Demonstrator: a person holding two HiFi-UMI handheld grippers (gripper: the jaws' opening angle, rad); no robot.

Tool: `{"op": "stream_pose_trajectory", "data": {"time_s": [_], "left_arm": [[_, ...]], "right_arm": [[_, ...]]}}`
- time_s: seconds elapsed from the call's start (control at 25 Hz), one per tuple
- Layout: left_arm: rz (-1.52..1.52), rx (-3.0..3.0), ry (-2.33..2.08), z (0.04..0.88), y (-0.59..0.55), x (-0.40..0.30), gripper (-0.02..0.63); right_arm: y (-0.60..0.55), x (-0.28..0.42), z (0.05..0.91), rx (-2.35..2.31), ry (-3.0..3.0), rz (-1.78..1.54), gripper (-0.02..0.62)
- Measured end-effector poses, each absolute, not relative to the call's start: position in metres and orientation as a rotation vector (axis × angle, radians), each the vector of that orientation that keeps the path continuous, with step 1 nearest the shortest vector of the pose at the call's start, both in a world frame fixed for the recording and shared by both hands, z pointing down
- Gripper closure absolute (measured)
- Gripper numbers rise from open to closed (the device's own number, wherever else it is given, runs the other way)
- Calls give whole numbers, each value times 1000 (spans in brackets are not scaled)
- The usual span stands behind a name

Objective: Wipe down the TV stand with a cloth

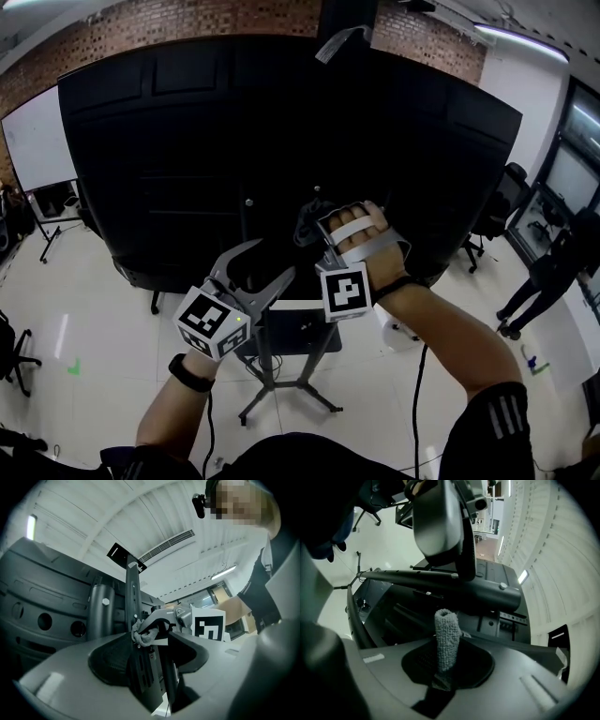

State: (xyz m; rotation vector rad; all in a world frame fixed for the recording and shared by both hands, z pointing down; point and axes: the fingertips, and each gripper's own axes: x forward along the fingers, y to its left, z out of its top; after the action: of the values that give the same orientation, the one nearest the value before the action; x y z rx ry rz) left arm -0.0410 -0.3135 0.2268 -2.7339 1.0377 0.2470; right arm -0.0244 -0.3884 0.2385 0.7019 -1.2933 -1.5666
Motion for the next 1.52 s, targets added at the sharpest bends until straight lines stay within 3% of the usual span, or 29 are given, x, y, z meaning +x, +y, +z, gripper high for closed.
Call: {"op": "stream_pose_trajectory", "data": {"time_s": [1.16, 1.52], "left_arm": [[127, -2896, 1084, 320, -314, -31, 337], [102, -2899, 1079, 322, -312, -30, 338]], "right_arm": [[-395, -16, 406, 521, -1315, -1360, 545], [-368, -23, 401, 581, -1655, -1256, 540]]}}
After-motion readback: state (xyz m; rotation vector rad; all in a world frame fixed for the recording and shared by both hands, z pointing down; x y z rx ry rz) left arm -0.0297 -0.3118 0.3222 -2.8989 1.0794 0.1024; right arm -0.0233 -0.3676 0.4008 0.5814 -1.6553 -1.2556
